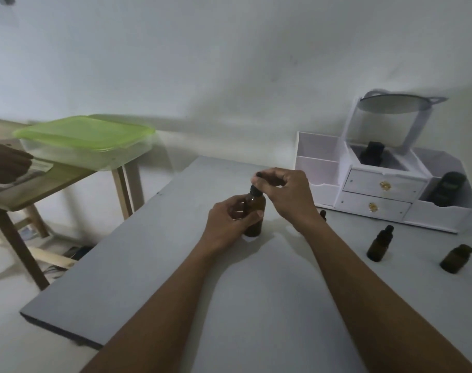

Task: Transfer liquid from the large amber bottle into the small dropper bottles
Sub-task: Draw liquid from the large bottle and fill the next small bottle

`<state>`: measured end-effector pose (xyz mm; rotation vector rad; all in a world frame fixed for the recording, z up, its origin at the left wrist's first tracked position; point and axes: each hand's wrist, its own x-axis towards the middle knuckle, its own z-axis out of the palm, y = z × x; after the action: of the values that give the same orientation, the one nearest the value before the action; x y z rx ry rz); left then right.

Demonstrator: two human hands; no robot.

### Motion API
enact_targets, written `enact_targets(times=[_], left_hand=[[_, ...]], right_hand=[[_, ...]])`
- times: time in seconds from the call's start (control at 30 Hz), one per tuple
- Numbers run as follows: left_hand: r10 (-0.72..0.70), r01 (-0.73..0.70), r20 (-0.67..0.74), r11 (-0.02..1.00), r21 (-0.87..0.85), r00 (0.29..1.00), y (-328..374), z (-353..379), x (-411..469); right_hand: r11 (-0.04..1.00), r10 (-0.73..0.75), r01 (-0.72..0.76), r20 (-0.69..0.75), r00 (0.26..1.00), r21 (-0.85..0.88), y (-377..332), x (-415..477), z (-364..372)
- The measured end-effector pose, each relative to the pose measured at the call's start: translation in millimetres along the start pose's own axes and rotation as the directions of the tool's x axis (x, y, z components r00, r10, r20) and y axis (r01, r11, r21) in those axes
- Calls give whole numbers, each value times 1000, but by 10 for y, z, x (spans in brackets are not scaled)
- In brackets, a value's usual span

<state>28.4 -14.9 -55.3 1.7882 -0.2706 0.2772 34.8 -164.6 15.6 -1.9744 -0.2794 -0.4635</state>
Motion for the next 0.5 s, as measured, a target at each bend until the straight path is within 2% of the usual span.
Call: enact_targets(times=[0.3, 0.5], left_hand=[[-38, 38, -7, 999, -11, 999, -29, 18, 28], [-46, 46, -10, 999, 16, 999, -30, 36, 24]], right_hand=[[1000, 15, -14, -82, 997, 13, -42, 45, 79], [1000, -27, 26, -151, 988, -6, -14, 30, 136]])
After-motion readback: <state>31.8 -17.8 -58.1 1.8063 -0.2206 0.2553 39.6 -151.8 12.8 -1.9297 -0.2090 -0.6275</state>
